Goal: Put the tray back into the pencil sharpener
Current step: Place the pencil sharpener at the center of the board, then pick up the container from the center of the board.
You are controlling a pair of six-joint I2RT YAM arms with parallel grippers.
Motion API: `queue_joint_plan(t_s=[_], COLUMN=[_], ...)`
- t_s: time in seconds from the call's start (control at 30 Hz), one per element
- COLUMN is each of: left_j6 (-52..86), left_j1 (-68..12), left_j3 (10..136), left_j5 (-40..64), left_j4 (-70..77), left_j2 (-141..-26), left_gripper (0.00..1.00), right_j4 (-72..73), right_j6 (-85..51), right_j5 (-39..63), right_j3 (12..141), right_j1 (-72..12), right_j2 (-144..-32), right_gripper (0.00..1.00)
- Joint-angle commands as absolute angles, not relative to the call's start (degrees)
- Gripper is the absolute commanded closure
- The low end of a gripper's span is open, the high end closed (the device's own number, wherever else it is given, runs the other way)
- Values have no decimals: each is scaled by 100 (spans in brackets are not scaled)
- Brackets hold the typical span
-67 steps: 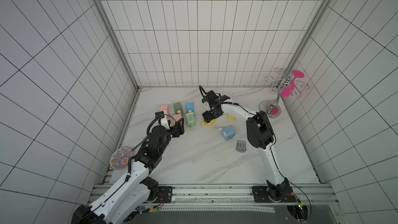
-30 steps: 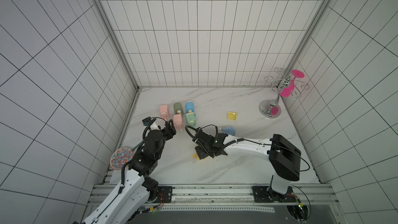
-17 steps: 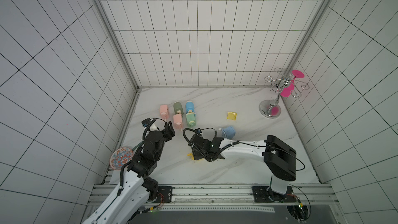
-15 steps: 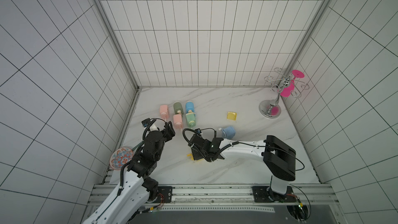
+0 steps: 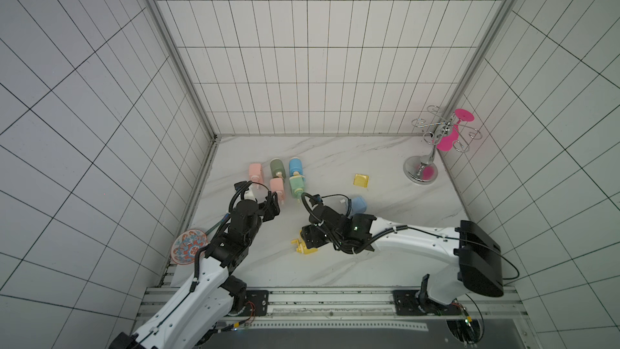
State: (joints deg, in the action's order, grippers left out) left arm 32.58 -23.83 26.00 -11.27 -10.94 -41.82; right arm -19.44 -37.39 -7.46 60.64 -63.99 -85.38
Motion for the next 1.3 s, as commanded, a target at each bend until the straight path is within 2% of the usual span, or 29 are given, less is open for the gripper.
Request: queue_joint_plan(t_s=[0.0,0.13,0.27,0.33,0.47,0.67,0.77,0.97,1.27], left_j6=[3018,3012,3030,3023,2997,2938,2895,2829,2819], left_j1=[-2363,-2364,-2364,-2364,-2364,-2360,-2361,-2355,-2355], left_j3=[2608,2604,2598,2580,2518,2492,2466,2496,2553], left_j5=[-669,-701,-633,-601,-596,-527,-488,-439,-404], left_j4=[-674,-608,-567,-559,-489,-407,-320,-217,-130], left_j2=[-4218,-4276,-4289,-4274,-4240,-4202,-4236,-4298,-4340], left_gripper=[16,16,16,16,16,16,16,16,16], right_j4=[-2456,-2780,-2838,-2764,-2743,-2770,-3216,-3451,-3810], right_j6=[-3075,-2378,-1319,-615,651,2722,3307,4218,4793], right_j5=[-1065,-941,-1012,-636,-125,625,1023,1774,2019], right_j3=[5838,5916,6249,6465,7108,7809,8372,8800,9239], right_j1=[-5616,-4421,-3394,-2914,-2177,-1766,-1532,-1232,-1130], right_j2=[-7987,-7830,-8344,-8665,-9392,-10211,-10682,-11163,-11759], right_gripper=[28,32,26,22,21,19,20,23,26])
